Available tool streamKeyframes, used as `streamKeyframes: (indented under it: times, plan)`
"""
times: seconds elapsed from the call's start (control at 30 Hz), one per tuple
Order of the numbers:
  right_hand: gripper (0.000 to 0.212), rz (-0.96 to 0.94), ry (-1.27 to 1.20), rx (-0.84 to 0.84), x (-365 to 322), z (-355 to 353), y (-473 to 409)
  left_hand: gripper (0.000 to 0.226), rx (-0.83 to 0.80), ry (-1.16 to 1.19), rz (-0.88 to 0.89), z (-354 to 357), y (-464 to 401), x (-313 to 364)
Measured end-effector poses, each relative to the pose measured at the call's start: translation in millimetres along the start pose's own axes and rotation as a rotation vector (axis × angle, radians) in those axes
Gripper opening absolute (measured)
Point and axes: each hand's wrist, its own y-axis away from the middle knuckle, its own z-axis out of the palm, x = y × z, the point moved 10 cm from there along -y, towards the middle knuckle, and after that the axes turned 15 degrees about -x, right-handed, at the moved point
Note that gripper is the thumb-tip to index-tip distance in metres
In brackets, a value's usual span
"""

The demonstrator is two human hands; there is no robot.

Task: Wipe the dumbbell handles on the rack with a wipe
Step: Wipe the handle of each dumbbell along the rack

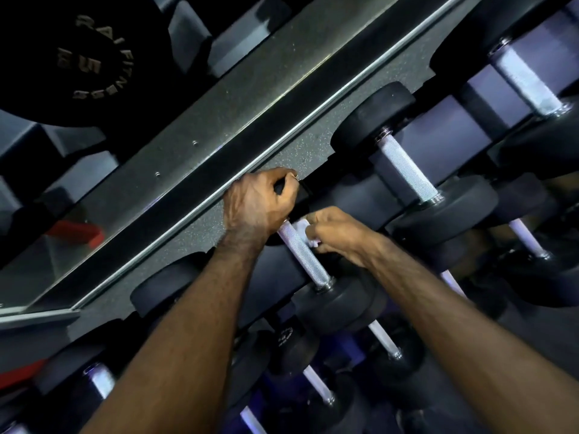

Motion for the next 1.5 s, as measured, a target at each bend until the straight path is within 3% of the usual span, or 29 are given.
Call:
streamKeyframes:
  times: [0.07, 0.17, 0.4, 0.53, 0.6, 0.8, 0.97, 1.13, 1.27, 1.37, 1.5]
  plan:
    - [0.027, 0.0, 0.078, -0.01, -1, 2, 2, 0.046, -0.006, 0.013, 0.002, 0, 0, -1]
    - [0.039, 0.085, 0.218, -0.08, 22, 2, 21, 0.047, 0.002, 0.025, 0.018, -1, 0, -1]
    - [0.03, 0.055, 0.053, -0.035, -2, 6, -10, 0.043, 0.021, 0.026, 0.016, -1, 0, -2]
    - [0.037, 0.121, 0.191, -0.117, 25, 7, 11, 0.046, 0.01, 0.042, 0.007, -1, 0, -3]
    - [0.027, 0.17, 0.16, -0.156, 31, 10, 14, 0.047, 0.009, 0.037, 0.005, -1, 0, -4]
    - [0.034, 0.133, -0.038, -0.06, 7, 23, -9, 0.047, 0.005, 0.05, 0.008, 1, -1, -5]
    - [0.024, 0.217, 0.03, -0.132, 34, 31, 3, 0.047, 0.02, 0.058, 0.007, -1, 0, -6]
    - [0.024, 0.128, -0.032, 0.068, -2, 25, -19, 0.053, -0.02, 0.095, 0.006, 5, -5, -13]
    - [0.02, 0.227, 0.049, -0.015, 32, 32, 0, 0.058, -0.077, 0.157, 0.013, 14, -14, -20]
    - [0.021, 0.19, -0.01, -0.03, 26, 30, -5, 0.052, -0.132, 0.19, 0.018, 18, -16, -23]
    - [0.029, 0.129, 0.052, 0.087, -4, 24, -15, 0.041, -0.212, 0.168, 0.072, 15, -17, -19]
